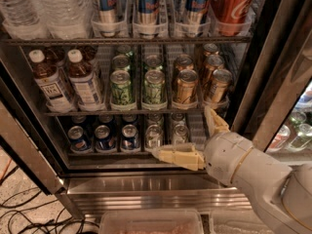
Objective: Pick redbull can from top shelf of fridge
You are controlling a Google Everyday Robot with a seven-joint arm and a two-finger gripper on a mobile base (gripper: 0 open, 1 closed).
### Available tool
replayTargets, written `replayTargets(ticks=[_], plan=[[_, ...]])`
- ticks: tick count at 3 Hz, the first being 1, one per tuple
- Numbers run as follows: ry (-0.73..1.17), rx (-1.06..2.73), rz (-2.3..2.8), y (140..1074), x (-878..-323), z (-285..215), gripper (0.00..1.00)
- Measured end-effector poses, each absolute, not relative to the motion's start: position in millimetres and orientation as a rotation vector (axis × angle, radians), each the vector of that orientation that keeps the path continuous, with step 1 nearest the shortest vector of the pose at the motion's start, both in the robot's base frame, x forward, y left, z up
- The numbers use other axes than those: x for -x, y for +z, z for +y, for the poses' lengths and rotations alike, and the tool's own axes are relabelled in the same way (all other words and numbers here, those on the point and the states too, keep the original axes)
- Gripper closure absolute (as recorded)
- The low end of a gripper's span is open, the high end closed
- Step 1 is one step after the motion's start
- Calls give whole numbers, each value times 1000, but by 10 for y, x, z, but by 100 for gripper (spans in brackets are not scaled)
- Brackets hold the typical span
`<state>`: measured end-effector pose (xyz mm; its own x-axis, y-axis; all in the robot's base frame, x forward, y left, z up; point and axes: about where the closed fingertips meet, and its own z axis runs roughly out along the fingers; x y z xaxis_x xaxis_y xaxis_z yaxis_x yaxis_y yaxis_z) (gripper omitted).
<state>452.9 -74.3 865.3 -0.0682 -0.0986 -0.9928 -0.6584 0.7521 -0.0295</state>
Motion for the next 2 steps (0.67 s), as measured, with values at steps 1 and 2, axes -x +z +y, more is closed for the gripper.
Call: replayTargets(ticks=[1,2], plan=[[453,693,1621,8591,-4605,-546,0],[447,719,1615,8664,-4697,-312,0]])
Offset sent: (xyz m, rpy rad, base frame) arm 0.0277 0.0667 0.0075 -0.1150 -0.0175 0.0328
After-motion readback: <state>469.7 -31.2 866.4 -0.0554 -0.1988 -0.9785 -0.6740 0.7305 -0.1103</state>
